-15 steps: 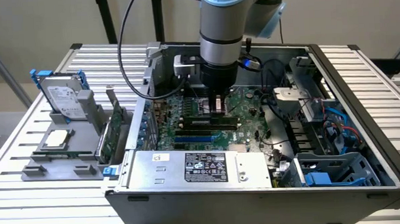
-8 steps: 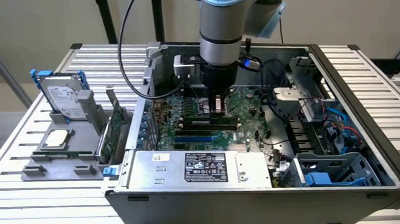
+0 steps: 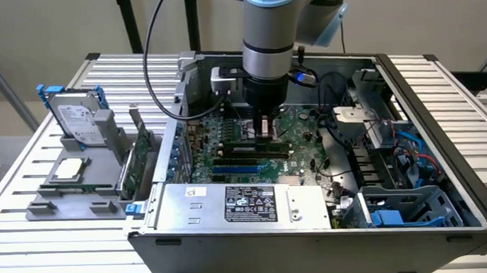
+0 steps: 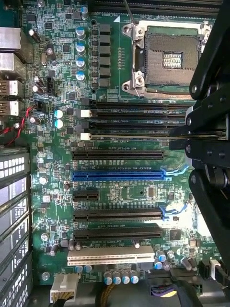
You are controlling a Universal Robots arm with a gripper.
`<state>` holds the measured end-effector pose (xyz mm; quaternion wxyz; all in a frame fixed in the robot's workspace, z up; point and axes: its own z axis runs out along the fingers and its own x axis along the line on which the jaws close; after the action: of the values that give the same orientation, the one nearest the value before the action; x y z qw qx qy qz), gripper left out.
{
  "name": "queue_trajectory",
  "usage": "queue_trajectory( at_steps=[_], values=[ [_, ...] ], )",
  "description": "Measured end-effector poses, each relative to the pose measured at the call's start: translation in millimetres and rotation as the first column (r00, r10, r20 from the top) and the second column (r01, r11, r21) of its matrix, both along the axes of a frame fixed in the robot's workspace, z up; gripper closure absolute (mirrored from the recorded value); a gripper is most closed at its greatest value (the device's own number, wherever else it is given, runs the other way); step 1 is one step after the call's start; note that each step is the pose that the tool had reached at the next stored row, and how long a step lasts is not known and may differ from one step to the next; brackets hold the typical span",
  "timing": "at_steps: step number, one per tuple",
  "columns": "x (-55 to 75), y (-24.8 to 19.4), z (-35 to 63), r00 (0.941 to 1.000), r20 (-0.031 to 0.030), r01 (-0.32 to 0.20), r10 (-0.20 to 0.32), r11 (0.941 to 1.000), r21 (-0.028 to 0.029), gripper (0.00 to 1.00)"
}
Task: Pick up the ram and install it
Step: 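Press down the ram until it locks into place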
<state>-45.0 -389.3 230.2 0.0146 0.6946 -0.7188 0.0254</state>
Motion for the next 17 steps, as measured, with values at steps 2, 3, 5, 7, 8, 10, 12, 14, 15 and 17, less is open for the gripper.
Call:
queue_trajectory(
  at_steps=[2,3,5,7,8,10,12,14,15,17],
  values=[
    [0.0,1.3,-0.1,1.0,0.0002,0.0,0.0,1.0,-0.0019,1.0],
    [0.0,2.1,-0.1,1.0,0.0002,0.0,0.0,1.0,-0.0029,1.0],
    [0.0,3.2,-0.2,1.0,0.0004,0.0,0.0,1.0,-0.0047,1.0],
    [0.0,4.1,-0.2,1.0,0.0004,0.0,0.0,1.0,-0.0072,1.0],
    [0.0,4.3,-0.3,1.0,0.0005,0.0,0.0,1.0,-0.0087,1.0],
    [0.0,4.7,-0.8,1.0,0.0006,0.0,0.0,0.9999,-0.0129,1.0],
    [0.0,5.4,-1.5,1.0,0.0005,0.0,0.0,0.9999,-0.0163,1.0],
    [0.0,6.4,-2.0,1.0,0.0006,0.0,0.0,0.9998,-0.019,1.0],
    [0.0,6.8,-2.2,1.0,0.0006,0.0,0.0,0.9998,-0.0204,1.0],
    [0.0,7.2,-2.5,1.0,0.0007,0.0,0.0,0.9997,-0.0228,1.0]
  ],
)
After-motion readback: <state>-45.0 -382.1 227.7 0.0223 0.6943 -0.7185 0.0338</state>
